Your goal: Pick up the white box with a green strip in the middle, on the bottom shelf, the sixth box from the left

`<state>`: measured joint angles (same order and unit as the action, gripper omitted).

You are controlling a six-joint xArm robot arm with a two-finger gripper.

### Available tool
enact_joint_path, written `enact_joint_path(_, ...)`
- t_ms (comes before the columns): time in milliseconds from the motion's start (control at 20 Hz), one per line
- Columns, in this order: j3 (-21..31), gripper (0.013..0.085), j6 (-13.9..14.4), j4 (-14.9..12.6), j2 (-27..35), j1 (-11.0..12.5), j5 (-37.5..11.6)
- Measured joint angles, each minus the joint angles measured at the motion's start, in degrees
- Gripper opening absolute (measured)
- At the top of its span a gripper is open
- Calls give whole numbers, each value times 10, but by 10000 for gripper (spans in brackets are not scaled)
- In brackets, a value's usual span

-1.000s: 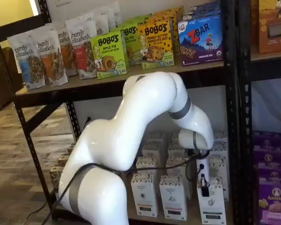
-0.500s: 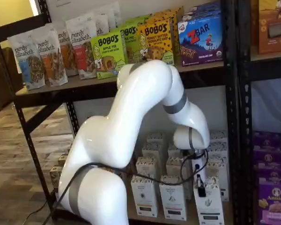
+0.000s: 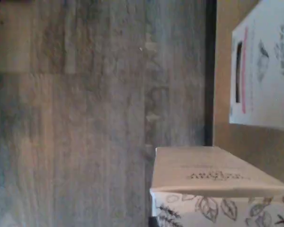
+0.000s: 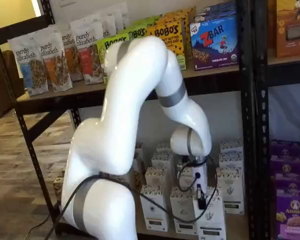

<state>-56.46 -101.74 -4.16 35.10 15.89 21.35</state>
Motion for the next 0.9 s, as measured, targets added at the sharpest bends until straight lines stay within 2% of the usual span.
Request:
enact_joint_path(100, 43, 450, 10, -9, -43, -2, -1)
enact_joint_path(300, 121, 450, 83, -82, -131, -7, 17)
enact_joint_path(400, 154, 450, 103, -98, -176, -12, 30)
enact_joint_path(650, 235, 450, 106, -82, -303, -35, 64)
enact_joint_path(900, 277, 450, 101, -49, -406, -62, 117)
